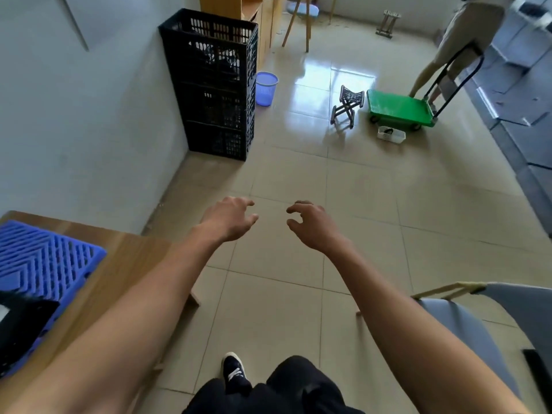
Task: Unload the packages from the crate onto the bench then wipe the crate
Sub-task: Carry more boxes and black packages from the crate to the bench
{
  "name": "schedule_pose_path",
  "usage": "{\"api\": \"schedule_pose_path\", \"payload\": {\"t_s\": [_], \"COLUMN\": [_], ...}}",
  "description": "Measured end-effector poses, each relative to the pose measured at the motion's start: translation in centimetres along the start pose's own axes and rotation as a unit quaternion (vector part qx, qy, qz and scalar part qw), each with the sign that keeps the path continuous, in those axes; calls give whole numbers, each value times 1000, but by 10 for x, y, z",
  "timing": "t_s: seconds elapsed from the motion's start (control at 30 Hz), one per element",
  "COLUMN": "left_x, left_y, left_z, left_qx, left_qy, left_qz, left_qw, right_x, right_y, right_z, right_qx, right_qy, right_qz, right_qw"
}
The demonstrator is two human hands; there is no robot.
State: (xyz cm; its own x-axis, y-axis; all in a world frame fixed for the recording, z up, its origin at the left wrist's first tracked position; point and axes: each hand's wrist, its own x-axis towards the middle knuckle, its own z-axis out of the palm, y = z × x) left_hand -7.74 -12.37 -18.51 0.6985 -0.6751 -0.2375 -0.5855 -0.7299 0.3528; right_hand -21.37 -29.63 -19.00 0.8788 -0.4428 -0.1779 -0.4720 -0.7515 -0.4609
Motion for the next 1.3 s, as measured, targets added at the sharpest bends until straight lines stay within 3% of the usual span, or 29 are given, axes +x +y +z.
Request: {"api": "schedule_pose_path", "payload": {"t_s": [0.47, 0.67, 1.03, 1.3], "left_x": [243, 329, 492, 627], "left_y": [17, 11, -82, -163], "left_z": [-39, -76, -115, -183], "left_qx": [45, 24, -32, -48], "left_qy": [-33, -15, -7, 15], "left_qz": [-15, -58, -130, -142], "left_qw": [998, 998, 991, 989], "right_x": [247, 360, 572, 728], "right_y": [58, 61, 18, -47], "right_z": [-52, -87, -80, -90], "right_qx": [57, 68, 47, 49], "right_qy": [-26, -34, -75, -48], "right_qz": [31, -17, -57, -93], "right_qw": [998, 997, 994, 993]}}
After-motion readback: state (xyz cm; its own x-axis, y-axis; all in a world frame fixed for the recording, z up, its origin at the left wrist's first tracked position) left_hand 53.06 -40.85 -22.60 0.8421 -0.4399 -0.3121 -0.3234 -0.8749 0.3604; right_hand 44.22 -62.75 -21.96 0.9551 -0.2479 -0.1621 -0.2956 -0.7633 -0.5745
